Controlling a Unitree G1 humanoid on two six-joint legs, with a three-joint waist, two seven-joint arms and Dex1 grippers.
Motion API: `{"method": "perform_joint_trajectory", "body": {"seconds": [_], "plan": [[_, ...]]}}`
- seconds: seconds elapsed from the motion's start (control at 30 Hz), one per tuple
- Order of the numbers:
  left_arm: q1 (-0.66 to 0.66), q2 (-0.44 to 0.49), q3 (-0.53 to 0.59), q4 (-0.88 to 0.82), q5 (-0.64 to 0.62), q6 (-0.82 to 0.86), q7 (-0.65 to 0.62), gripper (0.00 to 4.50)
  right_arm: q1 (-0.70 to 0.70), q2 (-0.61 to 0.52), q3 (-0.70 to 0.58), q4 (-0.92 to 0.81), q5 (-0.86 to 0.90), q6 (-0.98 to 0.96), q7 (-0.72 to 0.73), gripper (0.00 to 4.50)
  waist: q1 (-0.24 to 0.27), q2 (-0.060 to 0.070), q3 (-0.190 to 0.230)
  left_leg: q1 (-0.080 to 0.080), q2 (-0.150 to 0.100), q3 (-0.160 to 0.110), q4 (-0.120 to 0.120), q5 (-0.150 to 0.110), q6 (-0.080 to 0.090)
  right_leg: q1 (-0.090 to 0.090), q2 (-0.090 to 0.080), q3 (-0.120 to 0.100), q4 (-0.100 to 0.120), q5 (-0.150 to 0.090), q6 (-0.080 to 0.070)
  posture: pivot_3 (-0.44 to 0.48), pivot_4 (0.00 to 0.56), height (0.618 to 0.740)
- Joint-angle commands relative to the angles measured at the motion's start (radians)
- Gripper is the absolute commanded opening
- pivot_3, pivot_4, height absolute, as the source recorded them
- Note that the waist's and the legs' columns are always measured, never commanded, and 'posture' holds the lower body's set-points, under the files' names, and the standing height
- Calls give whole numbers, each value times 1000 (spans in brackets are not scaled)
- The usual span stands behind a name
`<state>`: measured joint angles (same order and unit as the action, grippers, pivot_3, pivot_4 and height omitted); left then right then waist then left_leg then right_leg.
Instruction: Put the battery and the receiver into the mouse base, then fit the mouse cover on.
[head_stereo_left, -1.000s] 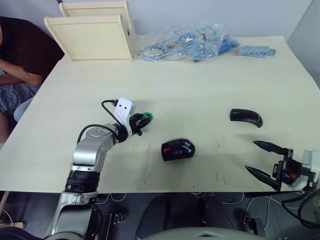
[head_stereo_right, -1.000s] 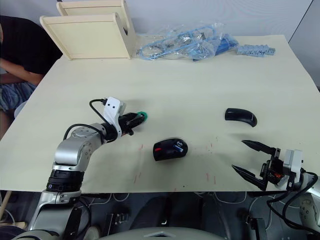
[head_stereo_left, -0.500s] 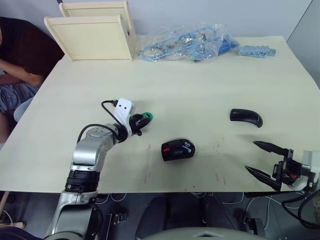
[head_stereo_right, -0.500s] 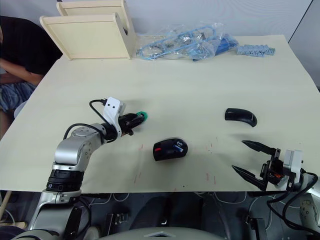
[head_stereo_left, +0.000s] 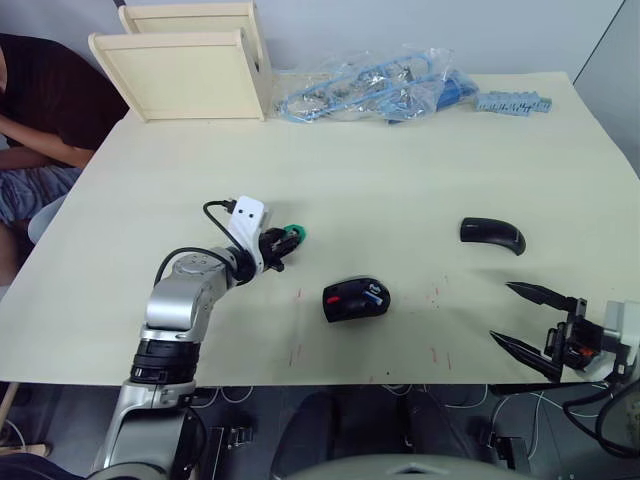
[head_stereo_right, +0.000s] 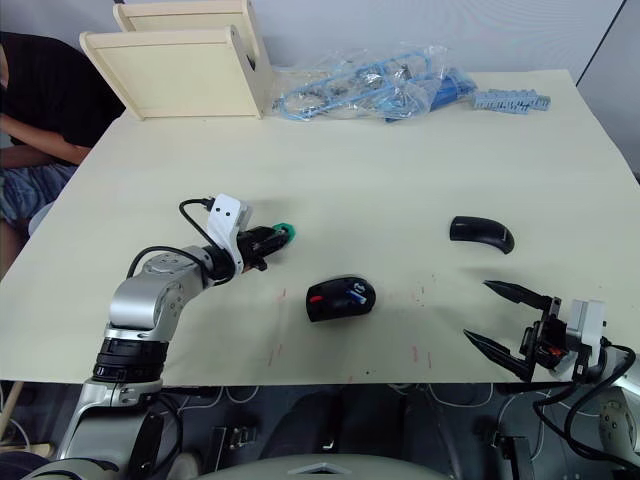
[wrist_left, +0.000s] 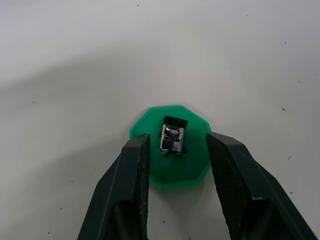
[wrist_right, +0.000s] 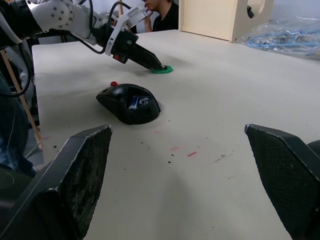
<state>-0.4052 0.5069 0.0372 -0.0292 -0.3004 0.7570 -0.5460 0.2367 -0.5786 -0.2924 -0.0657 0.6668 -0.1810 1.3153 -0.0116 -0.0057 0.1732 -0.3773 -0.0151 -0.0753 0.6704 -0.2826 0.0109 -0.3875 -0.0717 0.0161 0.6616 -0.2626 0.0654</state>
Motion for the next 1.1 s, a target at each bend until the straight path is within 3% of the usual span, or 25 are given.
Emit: {"method": "perform_joint_trajectory", "body": {"seconds": [0.03, 0.37, 0.43, 0.47, 0.53, 1.1], "plan": [[-16, 7, 5, -4, 1, 6, -2, 1921, 6, 2, -25, -30, 5, -17, -3, 4500, 0, 0, 0, 0, 0, 0, 0, 0, 0, 0, 0, 0, 0, 0, 0, 0, 150, 740], [-9, 5, 3, -5, 1, 9, -4, 1921, 6, 3, -24, -32, 3, -18, -5, 4500, 0, 0, 0, 0, 0, 0, 0, 0, 0, 0, 0, 0, 0, 0, 0, 0, 150, 740], [-8, 5, 5, -5, 0, 8, -4, 1375, 7, 3, -24, -32, 3, -18, -5, 4500, 0, 0, 0, 0, 0, 0, 0, 0, 0, 0, 0, 0, 0, 0, 0, 0, 150, 740], [-8, 4, 5, -5, 0, 8, -5, 1319, 7, 3, -24, -32, 3, -18, -5, 4500, 0, 0, 0, 0, 0, 0, 0, 0, 0, 0, 0, 0, 0, 0, 0, 0, 150, 740], [-7, 8, 1, -5, 6, 5, -4, 430, 7, 2, -24, -33, 4, -18, -5, 4500, 0, 0, 0, 0, 0, 0, 0, 0, 0, 0, 0, 0, 0, 0, 0, 0, 150, 740], [-17, 25, 12, -12, 3, -29, -28, 430, -3, 4, -18, -35, 13, -14, -2, 4500, 0, 0, 0, 0, 0, 0, 0, 0, 0, 0, 0, 0, 0, 0, 0, 0, 150, 740]]}}
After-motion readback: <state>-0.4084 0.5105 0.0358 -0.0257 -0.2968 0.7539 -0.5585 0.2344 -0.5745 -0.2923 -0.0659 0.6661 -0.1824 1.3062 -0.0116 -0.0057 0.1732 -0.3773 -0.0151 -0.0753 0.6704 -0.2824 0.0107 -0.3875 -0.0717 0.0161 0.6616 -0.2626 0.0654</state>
